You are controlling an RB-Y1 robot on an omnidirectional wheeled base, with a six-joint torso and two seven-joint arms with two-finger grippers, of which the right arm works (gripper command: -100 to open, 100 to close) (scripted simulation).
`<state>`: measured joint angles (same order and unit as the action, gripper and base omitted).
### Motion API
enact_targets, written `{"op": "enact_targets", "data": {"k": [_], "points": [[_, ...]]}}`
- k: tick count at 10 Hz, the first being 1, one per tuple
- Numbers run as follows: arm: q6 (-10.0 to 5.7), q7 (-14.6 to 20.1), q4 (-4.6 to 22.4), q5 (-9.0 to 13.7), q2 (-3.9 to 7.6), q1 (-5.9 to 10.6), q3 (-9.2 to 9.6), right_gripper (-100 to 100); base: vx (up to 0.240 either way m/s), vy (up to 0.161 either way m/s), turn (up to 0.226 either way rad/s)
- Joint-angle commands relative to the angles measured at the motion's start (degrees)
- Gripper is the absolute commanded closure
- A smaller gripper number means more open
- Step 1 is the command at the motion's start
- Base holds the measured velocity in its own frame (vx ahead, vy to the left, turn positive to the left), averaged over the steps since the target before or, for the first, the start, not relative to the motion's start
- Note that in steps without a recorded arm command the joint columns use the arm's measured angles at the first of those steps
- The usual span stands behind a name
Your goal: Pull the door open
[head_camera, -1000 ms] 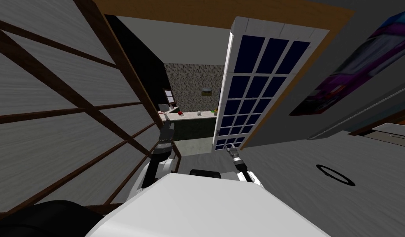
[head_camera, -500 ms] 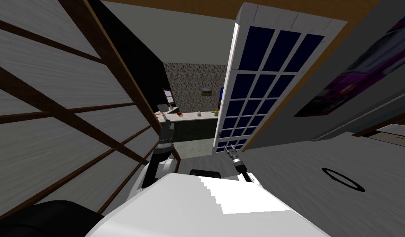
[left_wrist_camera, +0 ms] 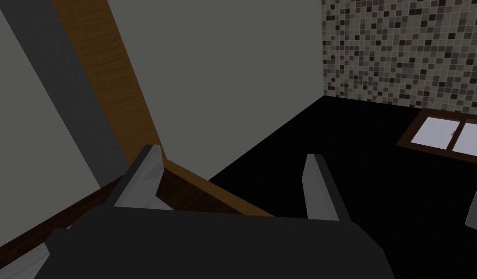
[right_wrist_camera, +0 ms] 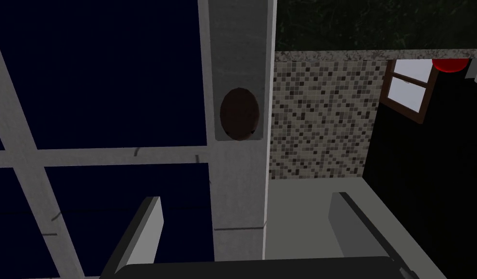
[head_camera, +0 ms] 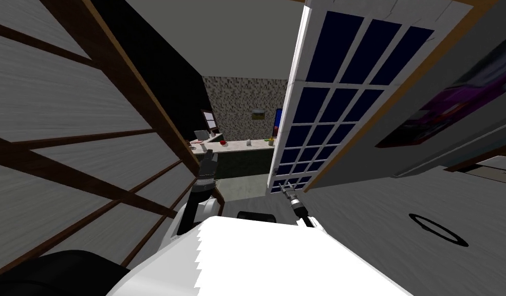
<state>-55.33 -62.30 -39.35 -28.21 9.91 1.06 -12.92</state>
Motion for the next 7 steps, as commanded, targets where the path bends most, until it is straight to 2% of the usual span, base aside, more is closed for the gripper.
{"op": "enact_targets", "data": {"k": [1, 2, 5, 6, 7], "points": [[-0.72, 0.2, 0.8, 0.7, 0.87, -0.43, -0.98, -100, 0.116, 0.090, 0.198], [-0.94, 0.2, 1.0, 1.0, 1.13, -0.56, -1.29, -100, 0.168, 0.104, 0.158], [-2.50, 0.6, 2.8, 2.5, 3.01, -1.48, -3.42, -100, 0.176, 0.068, 0.178], [-2.50, 0.6, 2.8, 2.5, 3.01, -1.48, -3.42, -100, 0.136, 0.055, 0.045], [-3.01, 0.7, 3.3, 3.1, 3.62, -1.78, -4.11, -100, 0.129, 0.034, 0.084]]}}
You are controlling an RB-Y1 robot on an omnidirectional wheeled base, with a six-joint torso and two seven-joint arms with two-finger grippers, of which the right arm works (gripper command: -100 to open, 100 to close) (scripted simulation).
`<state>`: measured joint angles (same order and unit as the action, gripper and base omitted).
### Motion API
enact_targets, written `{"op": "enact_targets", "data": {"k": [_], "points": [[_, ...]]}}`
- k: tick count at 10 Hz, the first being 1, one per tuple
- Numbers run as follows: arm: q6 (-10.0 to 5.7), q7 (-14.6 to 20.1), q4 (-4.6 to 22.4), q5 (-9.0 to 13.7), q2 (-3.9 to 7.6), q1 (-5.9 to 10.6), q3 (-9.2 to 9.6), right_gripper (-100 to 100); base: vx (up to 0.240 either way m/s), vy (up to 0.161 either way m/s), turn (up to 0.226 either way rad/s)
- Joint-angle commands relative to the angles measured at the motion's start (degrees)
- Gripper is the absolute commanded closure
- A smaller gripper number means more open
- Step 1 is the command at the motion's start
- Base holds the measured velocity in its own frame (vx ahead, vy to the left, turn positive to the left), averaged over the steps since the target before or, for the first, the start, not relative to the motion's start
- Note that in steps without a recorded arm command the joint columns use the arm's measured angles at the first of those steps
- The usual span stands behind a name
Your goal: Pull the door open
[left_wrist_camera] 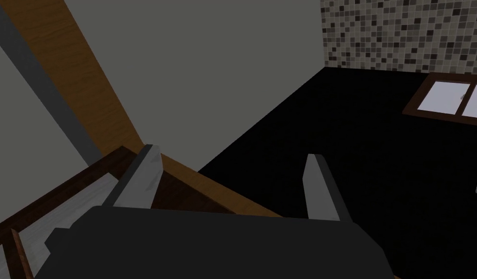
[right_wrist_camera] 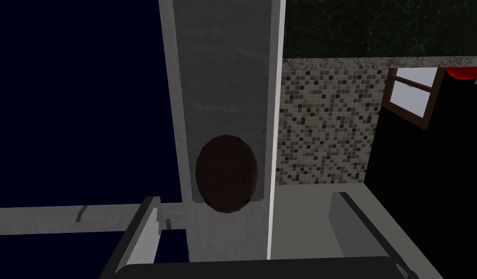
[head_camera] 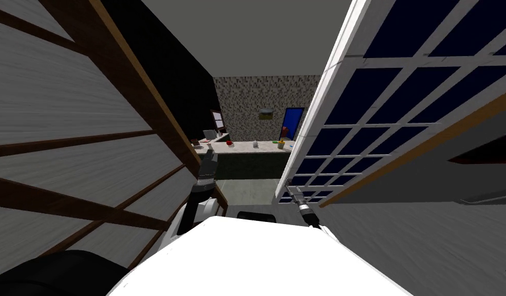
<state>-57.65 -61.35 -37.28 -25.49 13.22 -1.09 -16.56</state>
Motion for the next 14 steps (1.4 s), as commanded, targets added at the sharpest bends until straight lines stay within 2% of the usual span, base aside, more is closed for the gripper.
{"op": "enact_targets", "data": {"k": [1, 2, 3, 4, 9, 14], "points": [[-1.14, -0.2, 1.8, 0.8, 0.85, 0.11, -1.08, -100, 0.174, 0.020, 0.187], [-1.62, -0.1, 2.3, 1.3, 1.43, -0.17, -1.74, -100, 0.189, 0.008, 0.170], [-1.89, -0.5, 3.6, 1.1, 1.27, 0.87, -1.48, -100, 0.081, -0.002, 0.027], [-1.89, -0.5, 3.6, 1.1, 1.27, 0.87, -1.48, 100, -0.017, -0.002, -0.046], [-1.89, -0.5, 3.6, 1.1, 1.27, 0.87, -1.48, 100, -0.012, -0.002, 0.004], [-1.36, 6.5, 3.5, 3.3, 1.35, 0.85, -1.20, 100, -0.033, -0.022, 0.071]]}}
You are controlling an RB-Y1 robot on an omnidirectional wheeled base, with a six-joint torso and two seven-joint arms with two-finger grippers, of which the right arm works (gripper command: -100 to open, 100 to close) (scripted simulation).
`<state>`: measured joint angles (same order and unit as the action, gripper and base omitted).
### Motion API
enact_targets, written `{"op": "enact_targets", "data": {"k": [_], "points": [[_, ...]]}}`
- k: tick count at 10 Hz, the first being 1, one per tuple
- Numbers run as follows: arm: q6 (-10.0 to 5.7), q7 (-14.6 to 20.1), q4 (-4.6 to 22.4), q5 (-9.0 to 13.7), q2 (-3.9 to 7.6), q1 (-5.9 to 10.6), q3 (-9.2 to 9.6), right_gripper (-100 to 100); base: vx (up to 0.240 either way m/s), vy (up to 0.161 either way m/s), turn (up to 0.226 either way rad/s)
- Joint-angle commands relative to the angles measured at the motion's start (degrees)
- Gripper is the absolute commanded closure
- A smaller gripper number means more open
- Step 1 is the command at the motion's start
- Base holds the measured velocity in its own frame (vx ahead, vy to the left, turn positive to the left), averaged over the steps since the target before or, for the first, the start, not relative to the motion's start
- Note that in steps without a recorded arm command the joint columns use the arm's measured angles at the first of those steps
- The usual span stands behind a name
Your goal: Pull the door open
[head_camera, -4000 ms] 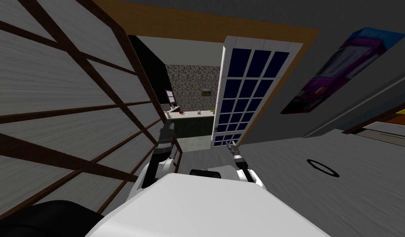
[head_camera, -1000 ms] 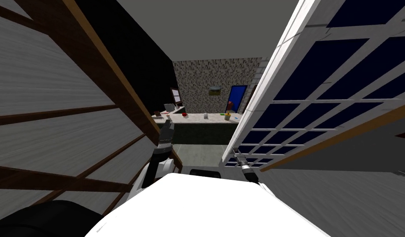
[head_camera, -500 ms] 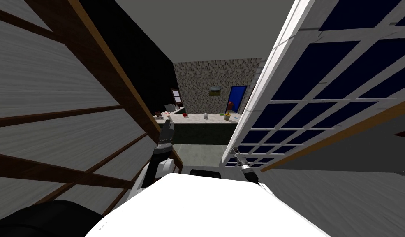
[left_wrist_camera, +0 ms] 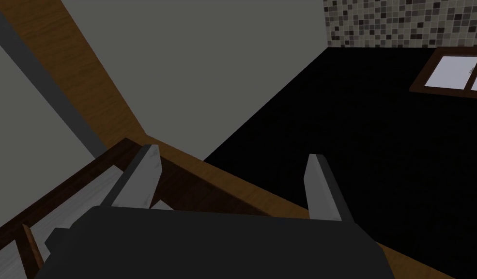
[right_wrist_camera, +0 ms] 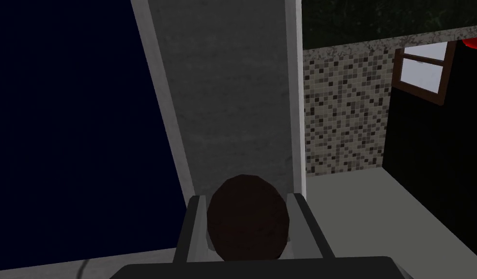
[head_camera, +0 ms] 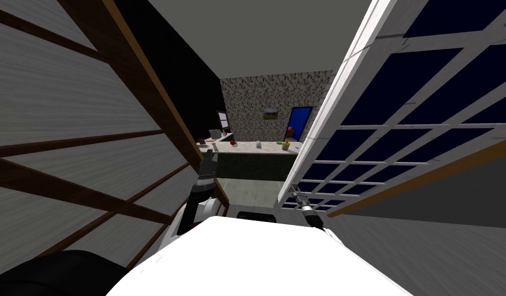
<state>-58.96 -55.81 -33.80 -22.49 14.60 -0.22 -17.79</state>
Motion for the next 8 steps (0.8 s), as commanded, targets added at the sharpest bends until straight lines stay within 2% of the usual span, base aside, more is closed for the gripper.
{"op": "enact_targets", "data": {"k": [1, 8], "points": [[0.03, 2.2, 0.0, 0.7, -0.03, -0.03, 0.09, 100, -0.039, -0.018, 0.066], [0.67, 12.1, -0.3, 4.0, -0.06, -0.07, 0.58, 100, -0.039, -0.022, 0.072]]}}
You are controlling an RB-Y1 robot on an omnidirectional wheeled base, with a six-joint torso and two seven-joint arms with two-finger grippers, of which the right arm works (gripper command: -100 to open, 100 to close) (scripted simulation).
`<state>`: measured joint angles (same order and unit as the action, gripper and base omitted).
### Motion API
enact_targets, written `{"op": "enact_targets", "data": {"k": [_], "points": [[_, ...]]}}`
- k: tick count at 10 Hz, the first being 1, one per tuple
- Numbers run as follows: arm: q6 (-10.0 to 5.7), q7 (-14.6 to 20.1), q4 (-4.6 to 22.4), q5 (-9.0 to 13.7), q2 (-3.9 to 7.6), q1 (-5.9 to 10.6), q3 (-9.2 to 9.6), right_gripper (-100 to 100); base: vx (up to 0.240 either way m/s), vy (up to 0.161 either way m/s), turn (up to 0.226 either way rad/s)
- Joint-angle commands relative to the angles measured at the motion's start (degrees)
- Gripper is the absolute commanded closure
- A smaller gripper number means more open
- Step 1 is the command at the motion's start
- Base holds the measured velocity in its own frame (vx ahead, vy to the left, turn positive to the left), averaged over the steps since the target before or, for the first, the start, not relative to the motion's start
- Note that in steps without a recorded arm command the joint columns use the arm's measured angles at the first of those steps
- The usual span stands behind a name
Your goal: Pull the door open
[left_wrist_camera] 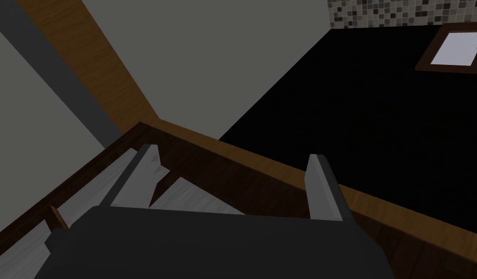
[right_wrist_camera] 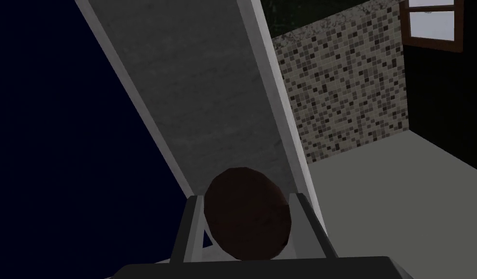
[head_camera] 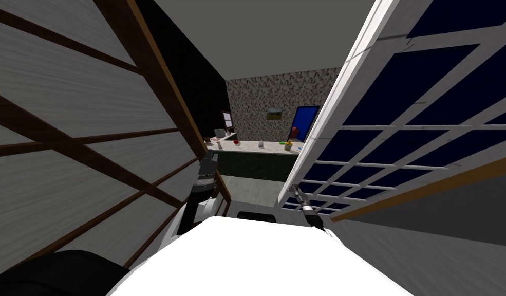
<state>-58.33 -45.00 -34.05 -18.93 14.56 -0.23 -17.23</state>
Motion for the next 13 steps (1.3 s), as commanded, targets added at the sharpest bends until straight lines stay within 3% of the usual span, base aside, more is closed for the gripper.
{"op": "enact_targets", "data": {"k": [1, 12, 13], "points": [[0.18, 2.9, -0.1, 1.1, -0.02, -0.06, 0.12, 100, -0.049, -0.041, 0.117], [1.21, 18.3, -0.4, 6.4, -0.07, -0.12, 0.91, 100, -0.043, -0.024, 0.076], [1.21, 18.6, -0.4, 6.4, -0.07, -0.12, 0.91, 100, -0.039, -0.017, 0.052]]}}
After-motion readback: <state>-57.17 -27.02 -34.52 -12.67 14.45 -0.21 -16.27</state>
